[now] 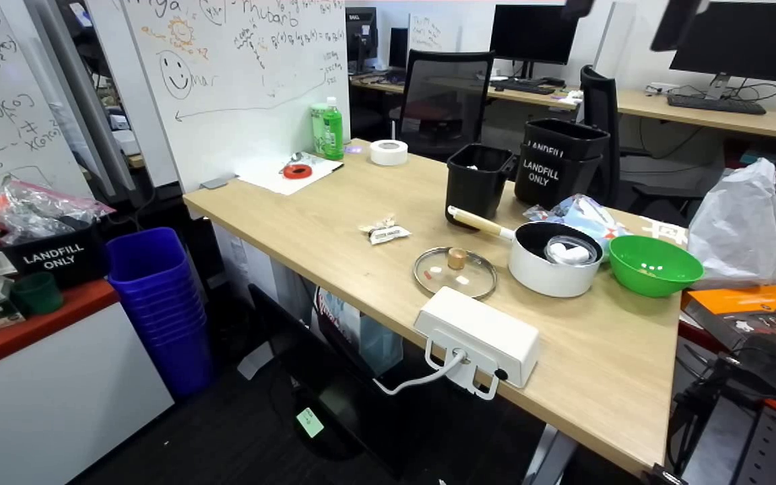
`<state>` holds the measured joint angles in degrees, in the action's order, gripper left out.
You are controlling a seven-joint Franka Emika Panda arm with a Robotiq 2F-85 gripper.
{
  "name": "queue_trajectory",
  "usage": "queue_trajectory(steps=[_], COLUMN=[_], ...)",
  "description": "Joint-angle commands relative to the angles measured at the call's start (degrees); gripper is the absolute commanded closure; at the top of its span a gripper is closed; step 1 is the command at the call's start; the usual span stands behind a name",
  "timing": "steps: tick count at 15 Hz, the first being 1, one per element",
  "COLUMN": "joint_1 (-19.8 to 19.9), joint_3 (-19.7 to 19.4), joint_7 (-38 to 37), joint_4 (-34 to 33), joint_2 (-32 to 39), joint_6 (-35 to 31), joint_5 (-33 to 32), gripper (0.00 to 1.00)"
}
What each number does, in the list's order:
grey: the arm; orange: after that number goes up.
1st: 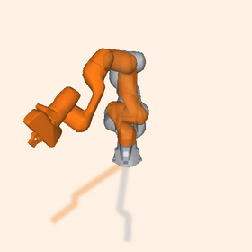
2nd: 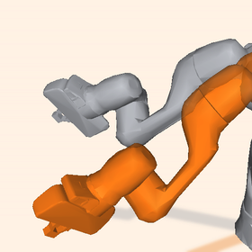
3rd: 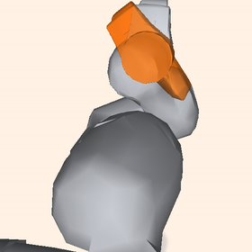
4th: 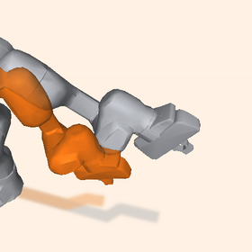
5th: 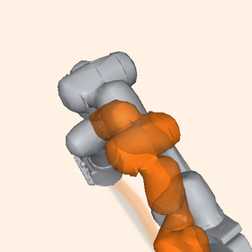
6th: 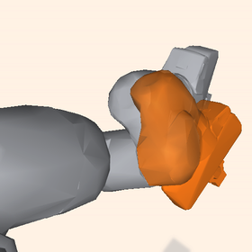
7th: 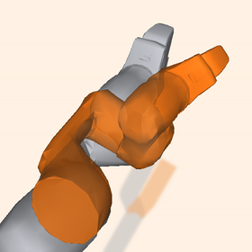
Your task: Stack the lone bin with the rest of the bins
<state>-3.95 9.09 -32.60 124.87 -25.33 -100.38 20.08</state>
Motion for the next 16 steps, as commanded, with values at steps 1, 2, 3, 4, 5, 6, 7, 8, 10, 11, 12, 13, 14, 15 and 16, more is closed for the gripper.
queue_trajectory(steps=[1,2,3,4,5,6,7,8,10,11,12,13,14,15,16], joint_1=[3.2,3.8,4.3,4.7,5.2,5.6,5.8,5.6,4.3,4.3,4.3,4.3,4.3,4.3,4.3], joint_3=[0.7,0.6,0.5,0.4,0.4,0.5,0.5,0.2,-1.2,-1.1,-1.1,-1.1,-1.1,-1.1,-1.1], joint_7=[-7.1,-9.2,-11.3,-13.3,-15.6,-18.3,-20.9,-22.8,-21.1,-21.7,-22.0,-22.1,-22.2,-22.2,-22.2], joint_4=[-0.5,-0.3,0.0,0.4,0.6,0.9,1.1,0.8,0.3,0.3,0.3,0.3,0.3,0.3,0.3], joint_2=[4.5,5.7,6.8,7.9,8.9,9.7,10.4,10.9,11.2,11.2,11.1,11.0,11.0,11.0,11.0], joint_6=[-8.3,-11.8,-15.3,-19.1,-22.6,-25.7,-28.1,-27.6,-26.4,-26.5,-26.5,-26.5,-26.5,-26.5,-26.5], joint_5=[0.0,-0.9,-1.7,-3.2,-5.1,-7.5,-10.0,-11.3,-10.5,-10.8,-10.8,-10.9,-10.9,-10.9,-10.9], gripper=[0.00,0.00,0.00,0.00,0.00,0.00,0.00,0.00,0.00,0.00,0.00,0.00,0.00,0.00,0.00])
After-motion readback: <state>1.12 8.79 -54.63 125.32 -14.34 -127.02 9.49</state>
